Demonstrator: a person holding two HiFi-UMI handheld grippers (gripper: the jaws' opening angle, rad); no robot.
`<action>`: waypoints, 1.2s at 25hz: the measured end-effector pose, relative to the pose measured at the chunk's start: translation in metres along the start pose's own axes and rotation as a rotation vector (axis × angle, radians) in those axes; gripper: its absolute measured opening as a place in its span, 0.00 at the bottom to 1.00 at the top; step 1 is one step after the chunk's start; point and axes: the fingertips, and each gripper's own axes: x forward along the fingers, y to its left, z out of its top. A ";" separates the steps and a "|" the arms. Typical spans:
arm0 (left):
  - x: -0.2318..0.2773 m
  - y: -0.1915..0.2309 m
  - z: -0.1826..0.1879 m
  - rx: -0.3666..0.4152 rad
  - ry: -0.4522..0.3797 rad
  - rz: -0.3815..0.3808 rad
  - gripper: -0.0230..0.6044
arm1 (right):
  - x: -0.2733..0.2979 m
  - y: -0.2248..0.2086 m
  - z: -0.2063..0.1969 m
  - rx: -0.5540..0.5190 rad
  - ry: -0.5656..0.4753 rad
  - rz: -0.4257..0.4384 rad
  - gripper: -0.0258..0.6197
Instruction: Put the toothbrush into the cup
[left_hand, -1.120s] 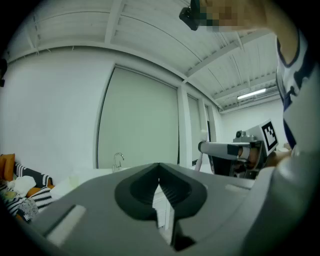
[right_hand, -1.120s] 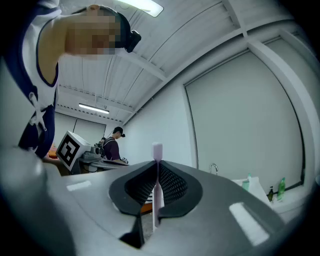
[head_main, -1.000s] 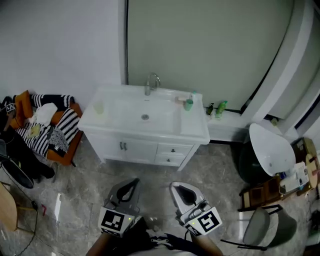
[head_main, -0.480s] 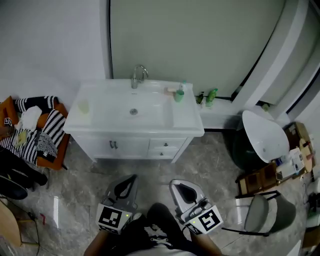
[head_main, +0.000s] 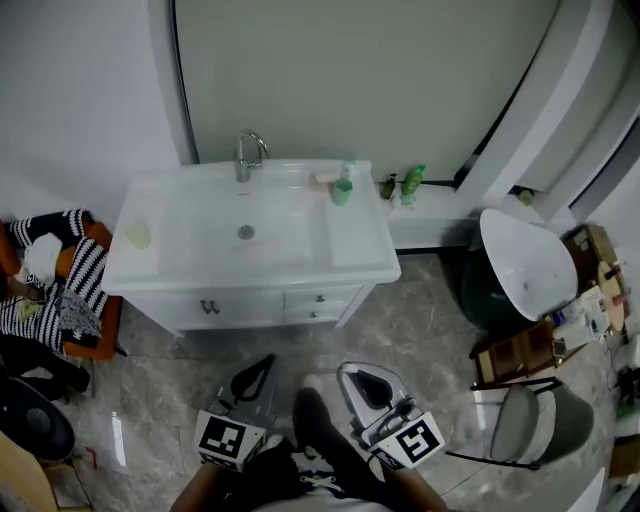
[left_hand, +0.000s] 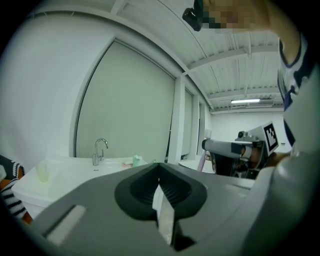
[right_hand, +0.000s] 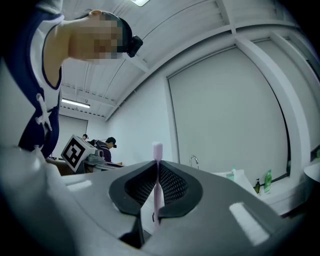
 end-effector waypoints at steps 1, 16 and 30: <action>0.012 0.003 0.004 -0.001 0.000 -0.001 0.04 | 0.007 -0.012 0.000 0.000 0.006 0.003 0.06; 0.180 0.031 0.036 -0.018 0.028 -0.041 0.04 | 0.076 -0.174 0.024 -0.005 0.008 0.016 0.06; 0.258 0.128 0.043 -0.004 0.073 -0.066 0.04 | 0.183 -0.227 0.025 0.023 0.002 0.015 0.06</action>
